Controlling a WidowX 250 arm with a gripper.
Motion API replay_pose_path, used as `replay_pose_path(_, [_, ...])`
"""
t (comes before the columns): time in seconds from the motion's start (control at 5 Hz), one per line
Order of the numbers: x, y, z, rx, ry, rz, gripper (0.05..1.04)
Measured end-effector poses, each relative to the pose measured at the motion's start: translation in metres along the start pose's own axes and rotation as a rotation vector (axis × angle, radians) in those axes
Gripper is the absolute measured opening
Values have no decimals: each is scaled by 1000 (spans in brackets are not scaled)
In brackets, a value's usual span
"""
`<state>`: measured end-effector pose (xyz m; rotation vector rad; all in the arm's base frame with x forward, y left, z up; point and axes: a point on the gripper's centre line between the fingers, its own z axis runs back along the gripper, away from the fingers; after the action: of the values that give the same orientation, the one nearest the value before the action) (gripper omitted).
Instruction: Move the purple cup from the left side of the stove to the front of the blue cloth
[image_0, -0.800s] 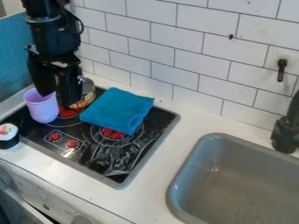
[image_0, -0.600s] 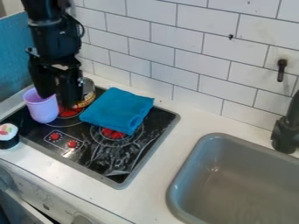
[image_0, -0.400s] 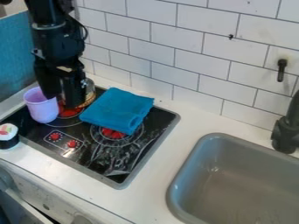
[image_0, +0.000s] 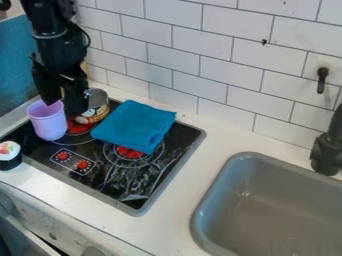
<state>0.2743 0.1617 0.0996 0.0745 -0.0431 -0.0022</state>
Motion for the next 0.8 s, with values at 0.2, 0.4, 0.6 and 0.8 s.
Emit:
replay_pose_path(0.2, [5,18,-4,0,21,40,999])
replay_pose_path(0.4, [4,31,-10,17,47,73,999])
replay_pose_path(0.6, [6,34,-15,24,60,80,999])
replay_pose_path(0.8, [5,36,-15,24,55,80,999])
